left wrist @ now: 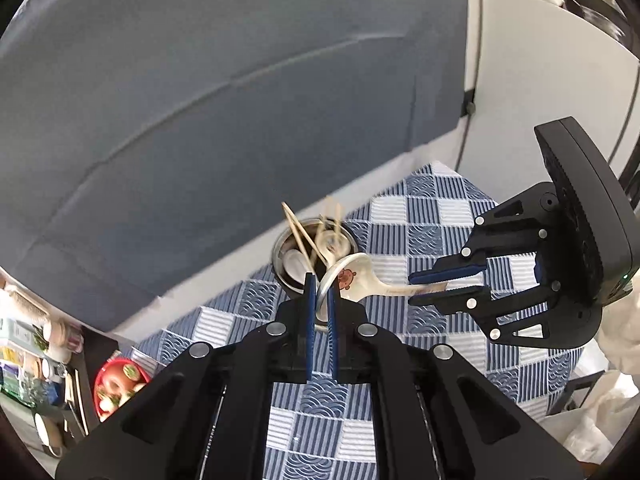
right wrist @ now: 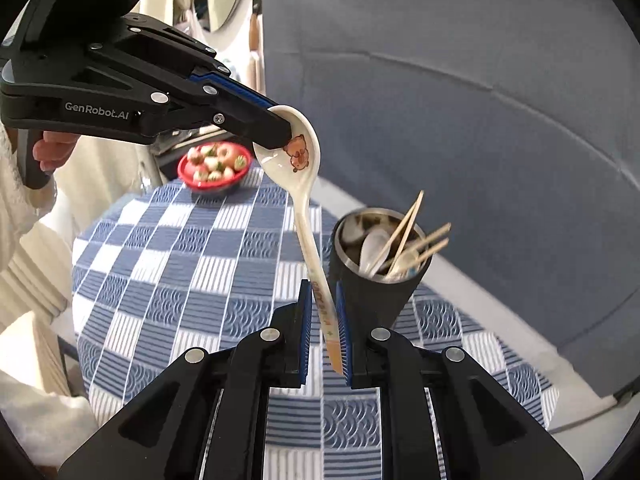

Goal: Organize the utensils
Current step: 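Lift the spoon with both tools and carry it over the black cup, then lower the spoon handle into the black cup and open both tools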

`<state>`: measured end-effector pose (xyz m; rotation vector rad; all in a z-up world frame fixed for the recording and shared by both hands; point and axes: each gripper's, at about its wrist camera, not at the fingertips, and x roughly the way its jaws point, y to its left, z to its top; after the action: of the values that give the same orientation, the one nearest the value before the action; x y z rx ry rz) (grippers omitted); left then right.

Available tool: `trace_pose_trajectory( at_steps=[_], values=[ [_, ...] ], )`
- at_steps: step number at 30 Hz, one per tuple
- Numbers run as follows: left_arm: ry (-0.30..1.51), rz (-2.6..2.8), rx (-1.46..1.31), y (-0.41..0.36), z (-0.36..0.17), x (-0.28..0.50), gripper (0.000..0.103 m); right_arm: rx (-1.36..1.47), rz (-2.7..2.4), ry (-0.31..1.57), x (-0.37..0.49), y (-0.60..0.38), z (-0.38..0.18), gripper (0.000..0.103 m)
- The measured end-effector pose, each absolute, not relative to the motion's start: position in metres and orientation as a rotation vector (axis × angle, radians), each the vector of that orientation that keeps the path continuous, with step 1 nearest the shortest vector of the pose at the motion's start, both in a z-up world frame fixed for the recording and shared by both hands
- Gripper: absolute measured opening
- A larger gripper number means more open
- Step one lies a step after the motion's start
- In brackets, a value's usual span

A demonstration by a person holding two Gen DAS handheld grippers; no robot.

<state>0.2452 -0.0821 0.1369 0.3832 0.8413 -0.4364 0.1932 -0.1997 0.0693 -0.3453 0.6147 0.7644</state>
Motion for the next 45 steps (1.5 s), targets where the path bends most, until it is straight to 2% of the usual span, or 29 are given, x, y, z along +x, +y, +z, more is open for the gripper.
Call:
trace_pose_trajectory(
  at_steps=[16,28,40,45],
  values=[
    [0.826,-0.434,0.461,-0.071,0.161,0.323,0.007,-0.235,0.810,0.579,0.283,-0.183,0.077,0.012],
    [0.859,-0.477,0.575,-0.083,0.126,0.349,0.008,-0.159,0.859,0.668,0.324,-0.171,0.032,0.011],
    [0.944,-0.542,0.515,-0.081,0.076,0.358,0.008,-0.207,0.845,0.713,0.326,-0.166,0.002,0.009],
    [0.956,-0.561,0.456,-0.075,0.067,0.358,0.007,-0.222,0.825,0.700,0.322,-0.171,-0.001,0.012]
  ],
)
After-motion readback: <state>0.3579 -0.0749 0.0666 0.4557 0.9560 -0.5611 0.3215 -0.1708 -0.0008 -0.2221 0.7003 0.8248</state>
